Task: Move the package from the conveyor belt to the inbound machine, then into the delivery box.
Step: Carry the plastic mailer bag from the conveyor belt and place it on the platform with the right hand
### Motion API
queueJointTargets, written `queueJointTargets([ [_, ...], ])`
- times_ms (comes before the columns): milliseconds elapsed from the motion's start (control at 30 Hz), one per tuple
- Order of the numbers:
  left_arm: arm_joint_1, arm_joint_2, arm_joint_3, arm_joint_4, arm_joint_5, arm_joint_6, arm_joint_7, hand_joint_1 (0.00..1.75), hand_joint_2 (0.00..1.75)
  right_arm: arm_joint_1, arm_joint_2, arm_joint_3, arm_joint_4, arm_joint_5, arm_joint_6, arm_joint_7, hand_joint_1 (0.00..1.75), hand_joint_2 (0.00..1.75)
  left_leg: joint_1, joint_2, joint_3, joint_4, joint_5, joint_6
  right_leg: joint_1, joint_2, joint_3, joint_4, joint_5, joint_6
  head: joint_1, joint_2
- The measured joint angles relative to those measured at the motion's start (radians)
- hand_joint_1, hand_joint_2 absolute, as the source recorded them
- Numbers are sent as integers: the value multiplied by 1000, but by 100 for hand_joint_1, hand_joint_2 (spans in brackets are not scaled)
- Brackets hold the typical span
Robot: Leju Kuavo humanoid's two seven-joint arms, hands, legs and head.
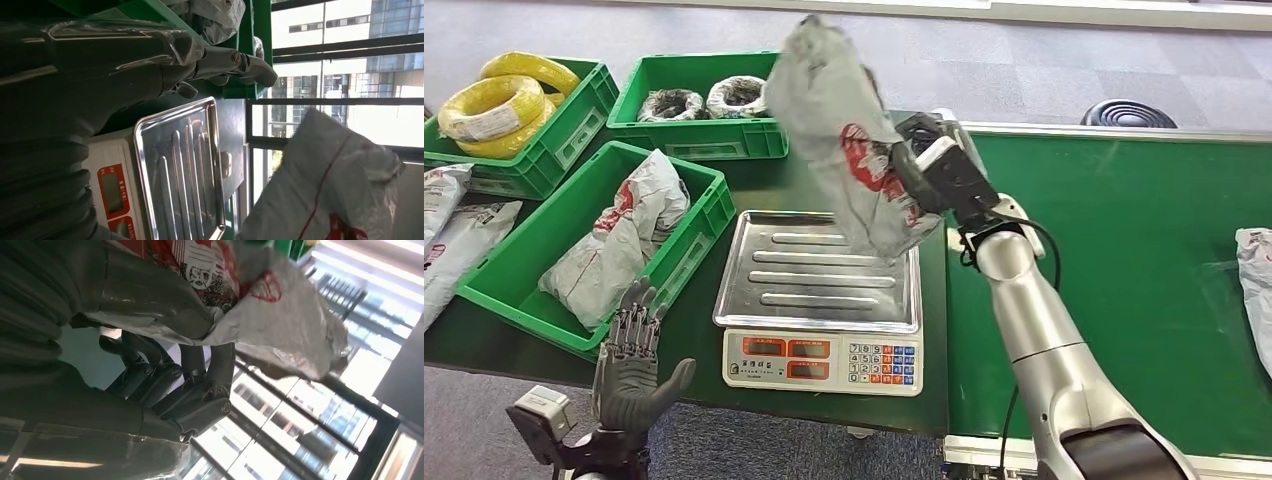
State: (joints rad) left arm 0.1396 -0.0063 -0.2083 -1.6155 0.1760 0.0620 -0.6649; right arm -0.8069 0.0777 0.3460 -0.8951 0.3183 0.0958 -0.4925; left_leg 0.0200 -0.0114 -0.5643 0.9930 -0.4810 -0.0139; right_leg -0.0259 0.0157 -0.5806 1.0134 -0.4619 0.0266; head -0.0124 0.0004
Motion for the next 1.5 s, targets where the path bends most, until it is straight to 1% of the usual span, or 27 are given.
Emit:
queueJointTargets([
  [100, -16, -10, 0, 11, -6, -3, 2, 0, 175, -1, 37, 57, 18, -2, 16, -6, 175, 175, 0, 0, 0, 0, 0, 0, 0, 0, 0, 0, 0, 0, 0, 0],
  [233, -19, -16, 4, 17, -12, -8, 7, 0, 175, -6, 57, 86, 34, -15, 40, -10, 175, 175, 0, 0, -1, 0, 0, 0, 0, 0, 0, 0, 0, 0, 0, 0],
  [333, -20, -26, 14, 18, -28, -21, 15, 0, 175, -15, 72, 98, 65, -64, 133, -11, 175, 175, 0, 0, -1, 0, 0, 0, 0, 0, 0, -1, 0, 0, 0, 0],
  [400, -23, -36, 24, 18, -39, -33, 20, 0, 175, -23, 88, 107, 105, -104, 214, -14, 175, 175, 0, 0, 0, 0, 0, 0, 0, 0, -1, 0, 0, 0, 0, 0],
  [467, -27, -44, 33, 18, -46, -39, 21, 0, 175, -31, 102, 117, 155, -129, 272, -17, 175, 175, 0, 0, 0, 0, 0, 0, 0, 0, -1, 0, 0, 0, 0, 0],
  [600, -31, -53, 51, 18, -49, -44, 23, 0, 175, -47, 120, 133, 249, -142, 306, -16, 175, 175, 0, 0, 0, 0, 0, 0, 0, 0, 0, 0, 0, 0, 0, 0],
  [633, -31, -54, 54, 18, -49, -44, 24, 0, 175, -52, 123, 134, 268, -143, 307, -9, 146, 175, 0, 0, -1, 0, 0, 0, 0, 0, 0, 0, 0, 0, 0, 0],
  [667, -31, -55, 57, 18, -49, -44, 24, 0, 175, -58, 125, 136, 288, -145, 306, 7, 103, 175, 0, 0, -1, 0, 0, 0, 0, 0, 0, 0, 0, 0, 0, 0],
  [733, -29, -57, 62, 18, -51, -42, 26, 0, 175, -73, 128, 137, 333, -143, 292, 88, 16, 175, 0, 0, -1, 0, 0, 0, 0, 0, 0, 0, 0, 0, 0, 0],
  [767, -26, -57, 66, 16, -51, -40, 27, 0, 175, -81, 129, 137, 357, -137, 281, 145, 1, 175, 0, 0, -1, 0, 0, 0, 0, 0, 0, 0, 0, 0, 0, 0],
  [833, -17, -57, 71, 10, -52, -34, 33, 0, 175, -92, 127, 137, 410, -111, 254, 270, 0, 175, 0, 0, -1, 0, 0, 0, 0, 0, 0, -1, 0, 0, 0, 0],
  [900, -7, -56, 74, 0, -53, -28, 42, 0, 175, -95, 120, 140, 456, -75, 236, 377, 0, 175, 0, 0, -1, 0, 0, 0, 0, 0, -1, -1, 0, 0, 0, 0],
  [933, -3, -56, 74, -4, -53, -26, 46, 0, 175, -95, 115, 143, 474, -59, 235, 415, 0, 175, 0, 0, -1, 0, 0, 0, 0, 0, -1, -1, 0, 0, 0, 0],
  [1000, 3, -55, 76, -10, -54, -22, 52, 0, 175, -96, 102, 150, 502, -38, 238, 453, 0, 175, 0, 0, -1, 0, 0, 0, 0, 0, -1, -1, 0, 0, 0, 0],
  [1100, 13, -55, 80, -24, -64, -9, 61, 0, 175, -107, 81, 158, 523, -14, 224, 461, 0, 175, 0, 0, 0, 0, 0, 0, 0, 0, 0, -1, 0, 0, 0, 0],
  [1267, 43, -56, 101, -63, -83, 6, 75, 0, 175, -112, 45, 163, 529, 9, 184, 441, 0, 175, 0, 0, 1, 0, 0, 0, 0, -1, 2, -1, 0, 0, 0, 0],
  [1500, 57, -72, 133, -106, -157, -14, 88, 0, 175, -109, 5, 164, 525, 33, 122, 363, 0, 175, 0, -1, 2, 0, 0, 0, 0, -1, 2, -1, 0, 0, 0, 0],
])
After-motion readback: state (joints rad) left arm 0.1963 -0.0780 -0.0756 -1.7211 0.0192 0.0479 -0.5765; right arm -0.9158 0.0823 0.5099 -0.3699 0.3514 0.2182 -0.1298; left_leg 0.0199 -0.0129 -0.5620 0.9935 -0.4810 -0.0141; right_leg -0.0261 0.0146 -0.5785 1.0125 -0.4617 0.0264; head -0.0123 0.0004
